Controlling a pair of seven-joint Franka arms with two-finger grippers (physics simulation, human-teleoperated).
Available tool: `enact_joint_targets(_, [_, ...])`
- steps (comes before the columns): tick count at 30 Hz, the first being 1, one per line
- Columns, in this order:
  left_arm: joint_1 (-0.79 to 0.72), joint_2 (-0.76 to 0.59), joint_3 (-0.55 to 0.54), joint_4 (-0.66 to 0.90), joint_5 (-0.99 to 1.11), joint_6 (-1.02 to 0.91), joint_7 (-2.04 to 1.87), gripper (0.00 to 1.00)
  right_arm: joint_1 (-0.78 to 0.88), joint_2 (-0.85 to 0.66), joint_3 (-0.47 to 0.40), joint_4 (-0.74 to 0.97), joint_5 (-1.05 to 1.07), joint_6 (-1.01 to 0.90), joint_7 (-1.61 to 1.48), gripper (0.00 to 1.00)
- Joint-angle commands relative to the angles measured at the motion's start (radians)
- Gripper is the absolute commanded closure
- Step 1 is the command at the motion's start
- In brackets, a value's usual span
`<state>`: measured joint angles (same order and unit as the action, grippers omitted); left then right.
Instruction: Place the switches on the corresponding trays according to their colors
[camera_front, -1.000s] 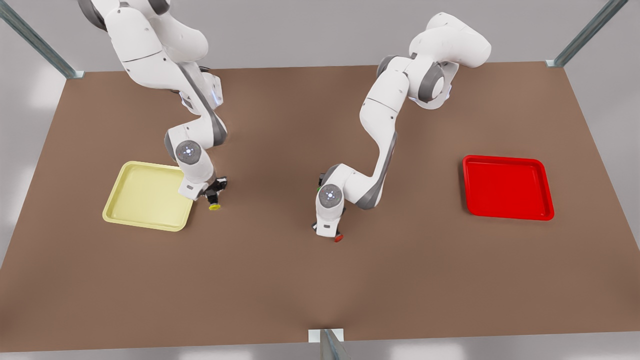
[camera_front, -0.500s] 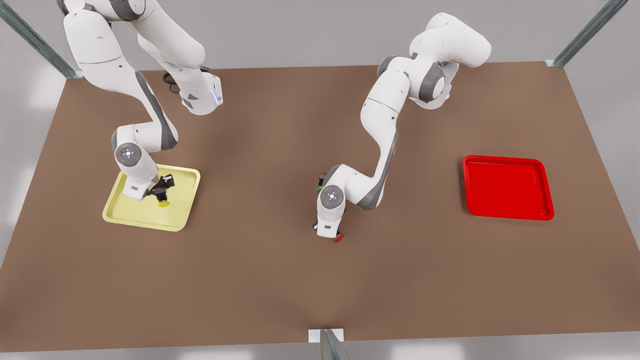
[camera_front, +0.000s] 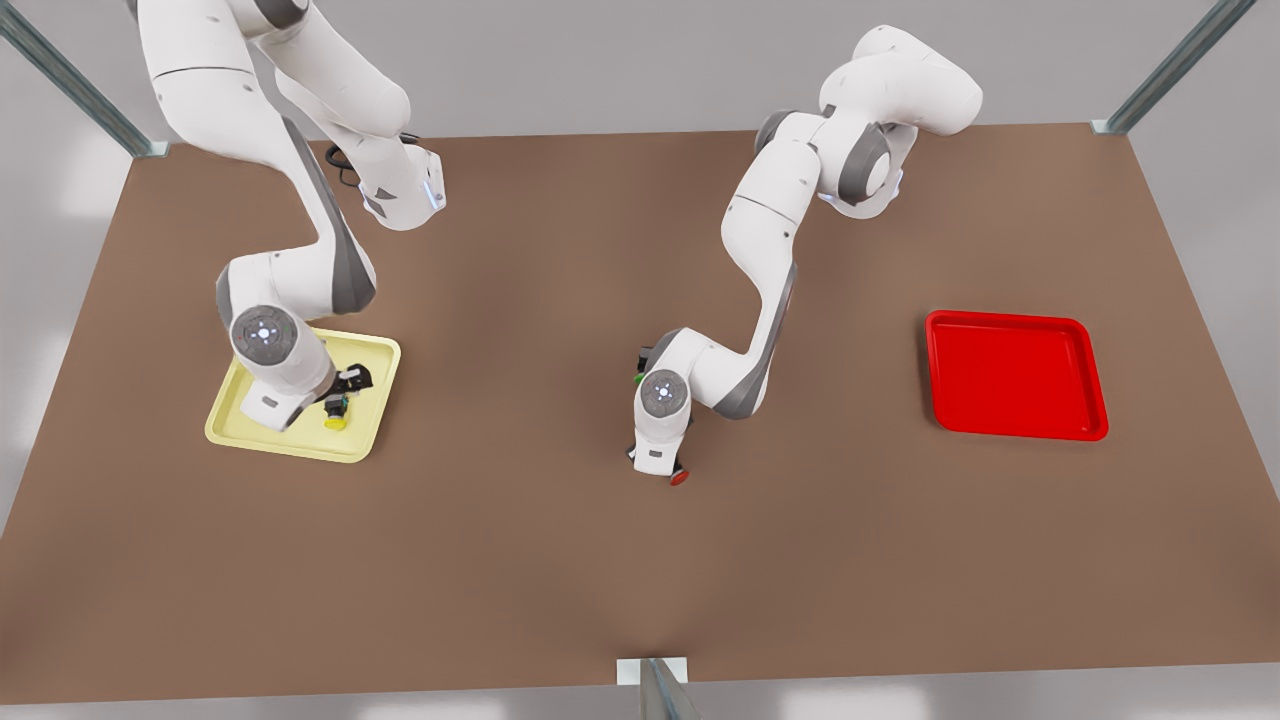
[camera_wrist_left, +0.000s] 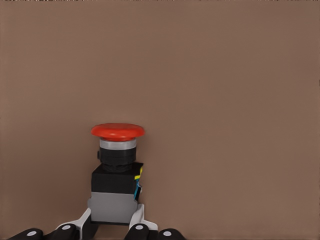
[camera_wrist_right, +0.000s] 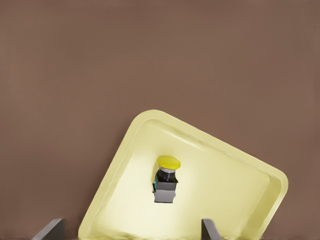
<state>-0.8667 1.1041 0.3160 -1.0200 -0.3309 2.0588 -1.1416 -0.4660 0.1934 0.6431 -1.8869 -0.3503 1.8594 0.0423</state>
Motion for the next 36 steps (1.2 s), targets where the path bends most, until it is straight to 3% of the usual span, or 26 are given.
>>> enact_joint_targets(1, [0.0, -0.004, -0.002, 0.0, -0.007, 0.0, 0.0, 0.58, 0.006, 0.001, 0.004, 0.056, 0.034, -0.063, 0.007, 0.0])
enact_joint_targets(2, [0.0, -0.007, -0.002, 0.0, -0.007, 0.0, -0.001, 0.58, 0.027, 0.006, 0.003, 0.144, 0.105, -0.144, 0.01, 0.0])
enact_joint_targets(6, [0.006, -0.07, -0.002, -0.034, -0.005, -0.009, 0.012, 0.58, 0.061, -0.083, -0.011, 0.238, 0.131, -0.158, 0.013, 0.0])
enact_joint_targets(7, [0.006, -0.119, 0.0, -0.087, -0.004, -0.008, 0.034, 0.58, 0.142, -0.085, -0.1, 0.29, 0.132, -0.163, 0.013, 0.0])
enact_joint_targets(9, [0.012, -0.247, 0.0, -0.232, 0.019, -0.002, 0.083, 0.58, 0.155, -0.08, -0.112, 0.348, 0.132, -0.232, 0.07, 0.0])
enact_joint_targets(18, [0.043, -0.389, 0.0, -0.393, 0.09, -0.009, 0.154, 0.58, 0.153, -0.071, -0.112, 0.344, 0.12, -0.27, 0.082, 0.0])
enact_joint_targets(23, [0.071, -0.573, -0.002, -0.624, 0.17, 0.004, 0.232, 0.58, 0.11, -0.072, -0.114, 0.345, 0.125, -0.275, 0.122, 0.0])
enact_joint_targets(29, [0.181, -0.786, -0.002, -0.876, 0.256, 0.029, 0.41, 0.57, 0.107, -0.077, -0.111, 0.345, 0.129, -0.278, 0.168, 0.0])
enact_joint_targets(36, [0.388, -0.886, -0.003, -0.959, 0.328, 0.004, 0.658, 0.57, 0.109, -0.077, -0.109, 0.345, 0.129, -0.279, 0.166, 0.0])
